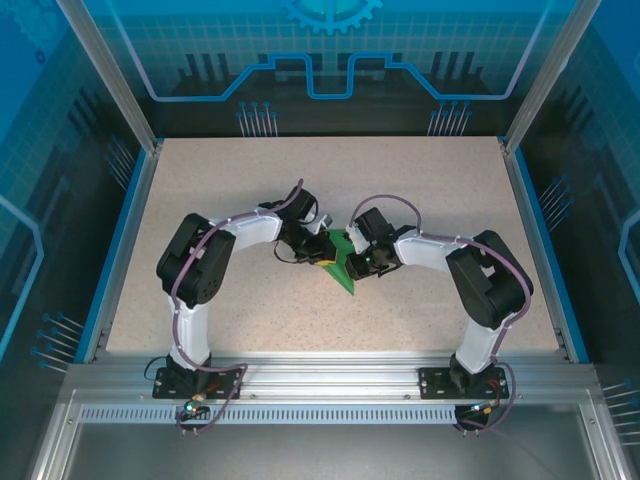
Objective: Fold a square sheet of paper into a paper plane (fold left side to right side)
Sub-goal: Third fold the triangle at the center of the table.
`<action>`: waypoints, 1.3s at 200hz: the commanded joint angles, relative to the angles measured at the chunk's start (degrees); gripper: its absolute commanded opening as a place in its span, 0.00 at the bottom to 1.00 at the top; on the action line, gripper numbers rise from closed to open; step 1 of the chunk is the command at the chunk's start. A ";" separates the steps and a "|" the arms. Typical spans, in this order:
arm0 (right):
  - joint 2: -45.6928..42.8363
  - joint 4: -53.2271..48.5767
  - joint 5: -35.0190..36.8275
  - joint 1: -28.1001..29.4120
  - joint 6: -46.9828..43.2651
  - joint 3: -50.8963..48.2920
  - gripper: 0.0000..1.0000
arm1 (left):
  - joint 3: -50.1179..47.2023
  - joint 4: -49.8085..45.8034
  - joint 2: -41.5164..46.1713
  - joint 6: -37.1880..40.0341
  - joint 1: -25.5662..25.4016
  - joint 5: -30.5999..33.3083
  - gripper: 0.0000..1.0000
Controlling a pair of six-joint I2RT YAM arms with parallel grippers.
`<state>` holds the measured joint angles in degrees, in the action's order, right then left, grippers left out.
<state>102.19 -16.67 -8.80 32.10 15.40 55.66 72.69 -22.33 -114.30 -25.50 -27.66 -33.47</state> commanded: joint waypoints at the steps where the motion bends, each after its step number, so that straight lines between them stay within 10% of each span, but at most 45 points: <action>1: 3.03 -5.66 1.23 -0.20 -0.89 -0.53 0.11 | -1.24 -0.13 -1.43 0.38 -0.20 0.47 0.12; 260: -6.63 -12.85 -7.43 -3.86 3.52 7.29 0.28 | -7.01 -0.63 -1.80 -1.29 -0.16 7.14 0.00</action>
<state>99.11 -24.69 -11.57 28.45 16.27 61.78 68.36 -20.08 -114.69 -25.58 -27.66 -29.85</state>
